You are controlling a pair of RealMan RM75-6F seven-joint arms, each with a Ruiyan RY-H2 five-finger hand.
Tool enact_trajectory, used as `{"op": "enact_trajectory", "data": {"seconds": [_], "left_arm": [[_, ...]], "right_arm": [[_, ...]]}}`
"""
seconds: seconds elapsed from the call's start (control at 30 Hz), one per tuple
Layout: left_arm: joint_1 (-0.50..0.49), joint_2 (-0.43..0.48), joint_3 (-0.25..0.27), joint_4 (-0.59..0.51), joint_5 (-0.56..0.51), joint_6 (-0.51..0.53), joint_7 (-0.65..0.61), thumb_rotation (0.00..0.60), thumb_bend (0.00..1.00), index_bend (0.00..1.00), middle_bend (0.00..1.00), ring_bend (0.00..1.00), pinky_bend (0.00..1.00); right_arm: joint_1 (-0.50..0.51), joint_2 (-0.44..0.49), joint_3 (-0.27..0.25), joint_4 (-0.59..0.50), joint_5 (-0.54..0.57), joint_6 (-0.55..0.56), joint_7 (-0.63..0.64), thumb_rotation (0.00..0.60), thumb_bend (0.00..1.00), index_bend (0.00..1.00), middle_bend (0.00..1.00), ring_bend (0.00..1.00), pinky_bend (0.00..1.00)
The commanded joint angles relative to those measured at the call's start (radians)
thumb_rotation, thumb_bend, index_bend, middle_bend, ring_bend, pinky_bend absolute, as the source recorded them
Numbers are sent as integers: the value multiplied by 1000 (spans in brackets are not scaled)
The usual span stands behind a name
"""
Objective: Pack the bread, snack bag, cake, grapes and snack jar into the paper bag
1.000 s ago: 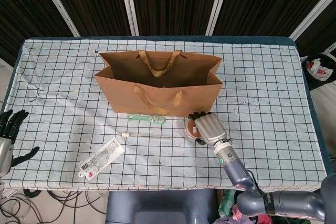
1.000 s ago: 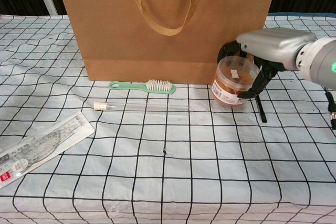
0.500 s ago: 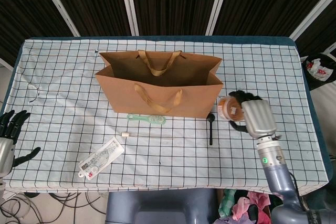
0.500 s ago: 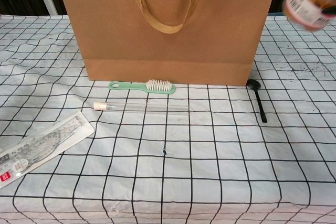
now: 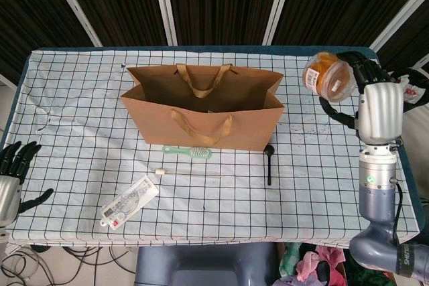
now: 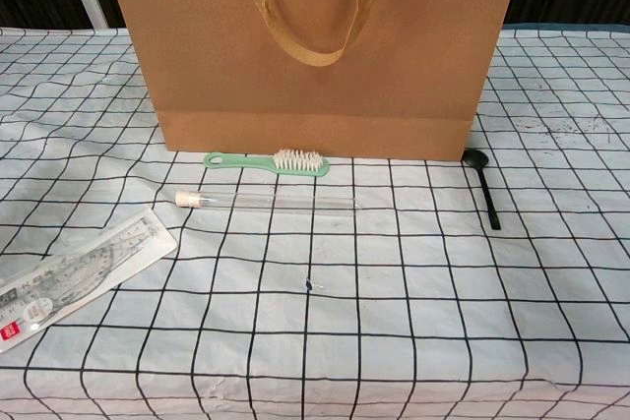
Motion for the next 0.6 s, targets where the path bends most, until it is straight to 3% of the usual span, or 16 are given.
{"op": "enact_trajectory", "data": {"seconds": [0.03,0.27,0.6], "left_arm": [[0,0,0,0,0,-1,0,600,74,103,97,11,80],[-1,2,2,0,2,-1,-3,600,74,103,97,11,80],[0,10,2,-1,3,-1,-20,600,74,103,96,11,80]], "right_arm": [[75,-42,34,43,-4,-71,-3,600,276,373,408,493,420],[189,-127,42,95,-8,-189,-12,600,275,373,408,493,420],[295,-250,11,150,60,-316,-86,600,275,373,399,480,420]]}}
